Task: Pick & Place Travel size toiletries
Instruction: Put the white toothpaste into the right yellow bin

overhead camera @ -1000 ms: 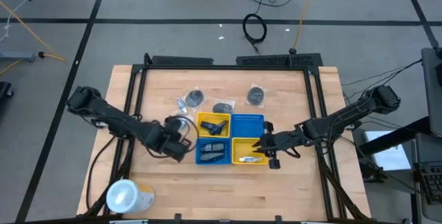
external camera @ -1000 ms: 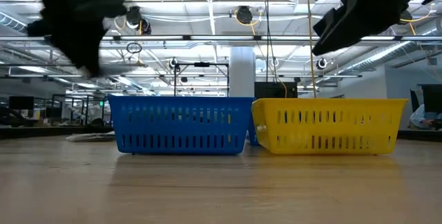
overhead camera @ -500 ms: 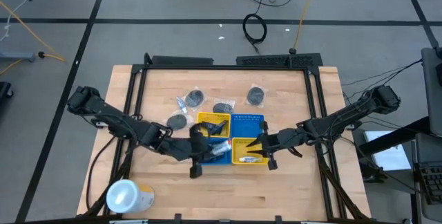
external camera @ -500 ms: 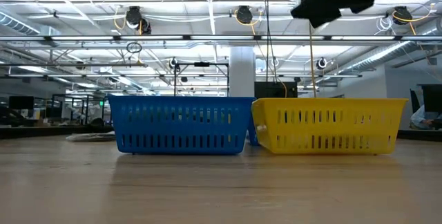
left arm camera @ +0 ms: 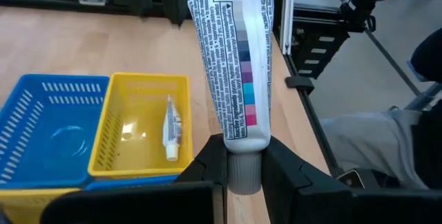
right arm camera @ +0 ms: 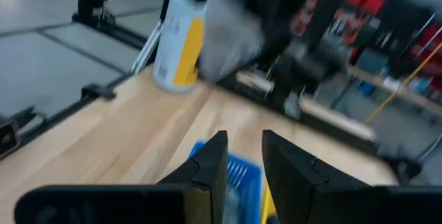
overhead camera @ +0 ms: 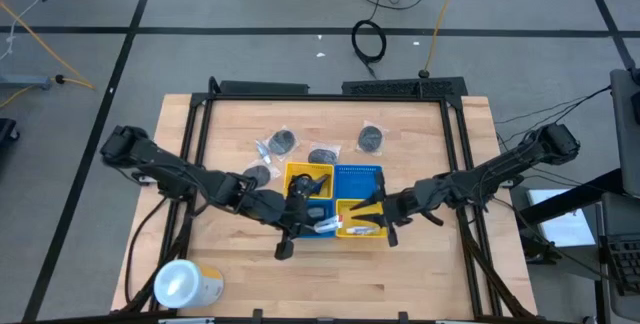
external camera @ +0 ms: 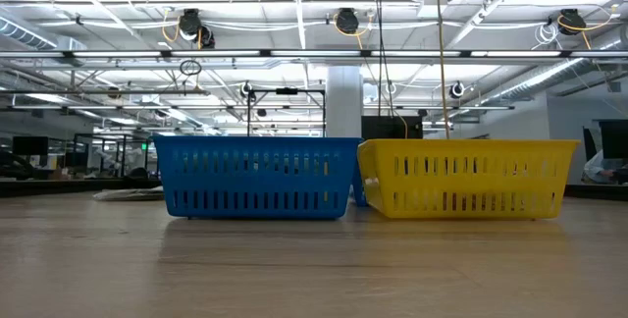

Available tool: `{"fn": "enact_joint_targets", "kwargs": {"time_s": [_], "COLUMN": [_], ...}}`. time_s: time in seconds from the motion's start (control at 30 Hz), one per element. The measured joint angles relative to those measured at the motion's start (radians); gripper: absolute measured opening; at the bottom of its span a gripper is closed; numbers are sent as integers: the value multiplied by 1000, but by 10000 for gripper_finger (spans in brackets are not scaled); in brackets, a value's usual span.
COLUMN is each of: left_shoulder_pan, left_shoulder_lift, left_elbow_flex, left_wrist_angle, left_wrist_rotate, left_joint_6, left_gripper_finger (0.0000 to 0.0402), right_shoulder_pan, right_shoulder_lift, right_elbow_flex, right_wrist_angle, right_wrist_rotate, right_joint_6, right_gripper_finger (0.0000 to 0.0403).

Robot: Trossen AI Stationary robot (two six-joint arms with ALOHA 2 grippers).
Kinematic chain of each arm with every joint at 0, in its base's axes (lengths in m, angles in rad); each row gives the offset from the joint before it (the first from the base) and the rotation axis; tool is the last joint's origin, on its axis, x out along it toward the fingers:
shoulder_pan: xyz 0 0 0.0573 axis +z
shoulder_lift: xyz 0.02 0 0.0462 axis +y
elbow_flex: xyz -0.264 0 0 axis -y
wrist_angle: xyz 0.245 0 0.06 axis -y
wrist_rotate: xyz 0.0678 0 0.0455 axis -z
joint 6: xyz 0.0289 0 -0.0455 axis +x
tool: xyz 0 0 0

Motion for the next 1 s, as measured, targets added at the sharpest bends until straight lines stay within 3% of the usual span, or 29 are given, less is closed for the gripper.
{"fn": "enact_joint_targets", "kwargs": {"time_s": [0.23,0.63,1.0], "left_shoulder_pan": [22,50,79], "left_shoulder_lift": [41,45,45], "left_elbow_flex": [0,0,0], "left_wrist_angle": [26,46,50], "left_wrist_rotate": [48,83,100], "left_joint_6": [7,39,72], "left_gripper_finger": [41,41,41], "right_shoulder_pan": [0,0,0], "right_shoulder_lift": [0,0,0], "right_elbow_flex": [0,0,0], "right_wrist_angle": [44,81,116], "right_wrist_rotate": [-4,-4,-8], "right_joint_6": [-116,-127,-145], "right_gripper_finger": [90,160,147]}}
